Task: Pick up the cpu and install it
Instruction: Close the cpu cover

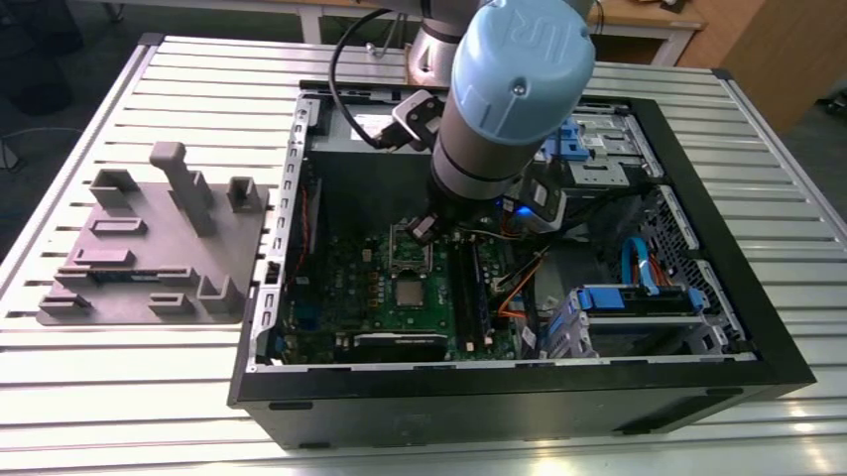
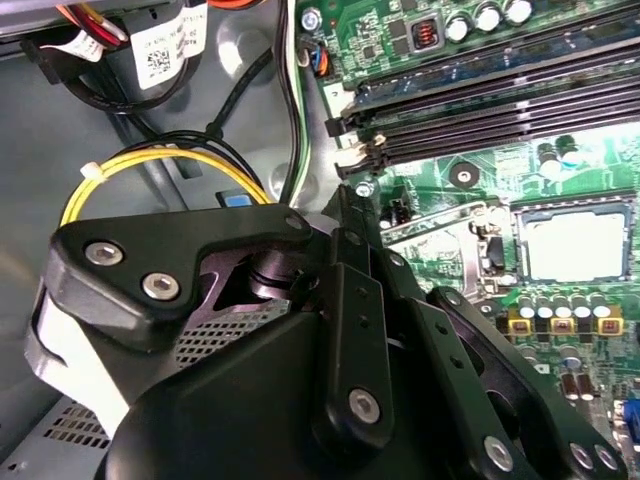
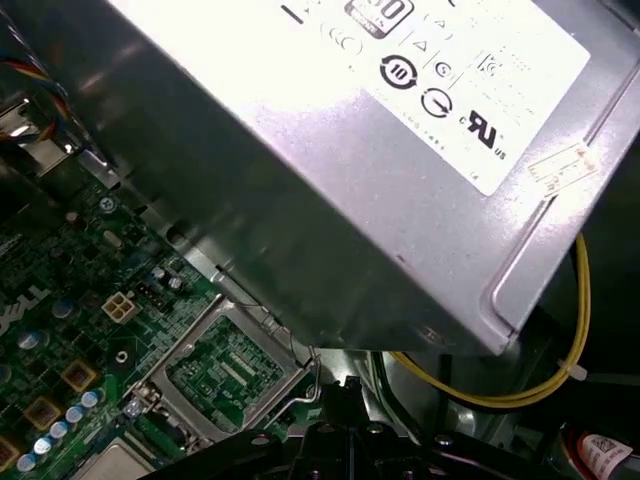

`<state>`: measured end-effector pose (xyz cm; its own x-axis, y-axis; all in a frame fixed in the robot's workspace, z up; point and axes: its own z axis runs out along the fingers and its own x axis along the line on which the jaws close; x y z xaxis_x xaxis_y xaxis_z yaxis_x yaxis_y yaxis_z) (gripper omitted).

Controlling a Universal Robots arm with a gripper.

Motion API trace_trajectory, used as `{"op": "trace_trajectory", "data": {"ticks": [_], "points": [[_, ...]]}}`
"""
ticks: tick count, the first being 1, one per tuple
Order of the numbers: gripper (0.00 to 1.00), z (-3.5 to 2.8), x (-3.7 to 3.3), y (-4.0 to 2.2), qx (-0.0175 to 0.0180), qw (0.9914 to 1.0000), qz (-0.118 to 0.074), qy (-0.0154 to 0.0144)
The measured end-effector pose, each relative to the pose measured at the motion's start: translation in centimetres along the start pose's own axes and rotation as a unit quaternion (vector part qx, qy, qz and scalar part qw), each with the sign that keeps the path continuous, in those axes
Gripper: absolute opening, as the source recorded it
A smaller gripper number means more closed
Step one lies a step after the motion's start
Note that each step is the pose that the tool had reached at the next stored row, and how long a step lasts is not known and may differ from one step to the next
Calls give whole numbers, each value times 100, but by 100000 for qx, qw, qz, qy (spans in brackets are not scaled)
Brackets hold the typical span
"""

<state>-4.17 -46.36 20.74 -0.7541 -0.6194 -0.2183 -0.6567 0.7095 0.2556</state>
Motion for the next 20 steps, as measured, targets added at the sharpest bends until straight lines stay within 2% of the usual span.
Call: {"op": "trace_trajectory", "data": {"ticks": [4, 7, 10, 20], "points": [[10, 25, 2, -1, -435, 99998, 7, -384], [10, 50, 6, -7, -607, 99997, -3, -542], [10, 70, 13, -12, -645, 99997, -136, -498], [10, 73, 14, -12, -689, 99996, -344, -432]]}}
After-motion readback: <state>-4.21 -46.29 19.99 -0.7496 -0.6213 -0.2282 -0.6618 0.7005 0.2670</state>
